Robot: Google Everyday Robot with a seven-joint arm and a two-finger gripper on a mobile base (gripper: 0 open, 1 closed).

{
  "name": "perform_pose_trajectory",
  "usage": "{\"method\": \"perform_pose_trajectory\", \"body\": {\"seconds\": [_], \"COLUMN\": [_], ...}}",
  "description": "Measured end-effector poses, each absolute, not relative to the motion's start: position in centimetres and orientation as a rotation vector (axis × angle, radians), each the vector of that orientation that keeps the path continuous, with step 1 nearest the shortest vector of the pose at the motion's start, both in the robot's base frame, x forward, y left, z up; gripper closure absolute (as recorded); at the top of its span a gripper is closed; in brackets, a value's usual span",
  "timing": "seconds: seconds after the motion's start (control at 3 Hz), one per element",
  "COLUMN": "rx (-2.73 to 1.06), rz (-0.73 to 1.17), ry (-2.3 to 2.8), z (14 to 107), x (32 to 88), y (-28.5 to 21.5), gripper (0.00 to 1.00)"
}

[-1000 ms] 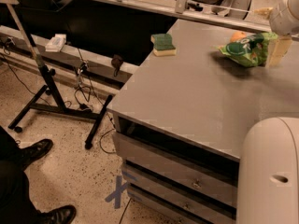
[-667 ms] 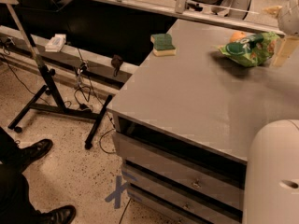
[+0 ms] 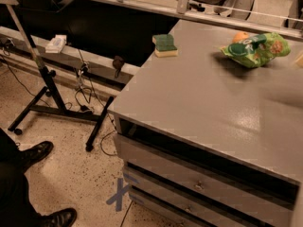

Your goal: Move green rice chip bag near orange

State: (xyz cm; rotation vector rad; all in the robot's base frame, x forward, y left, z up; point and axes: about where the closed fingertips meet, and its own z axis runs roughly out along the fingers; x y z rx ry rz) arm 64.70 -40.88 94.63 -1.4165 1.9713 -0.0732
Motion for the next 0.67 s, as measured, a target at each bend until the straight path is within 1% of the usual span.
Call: {"method": "perform_pose_trajectory", "body": {"seconds": [0.33,0.67], "rx": [-1.152,-0.902], "rz": [0.086,0.171], "ry": [1.982,1.988], "z": [95.0,95.2], "x": [60.9,56.7], "y": [-43.4,-46.0], "gripper": [0.00,0.00]}}
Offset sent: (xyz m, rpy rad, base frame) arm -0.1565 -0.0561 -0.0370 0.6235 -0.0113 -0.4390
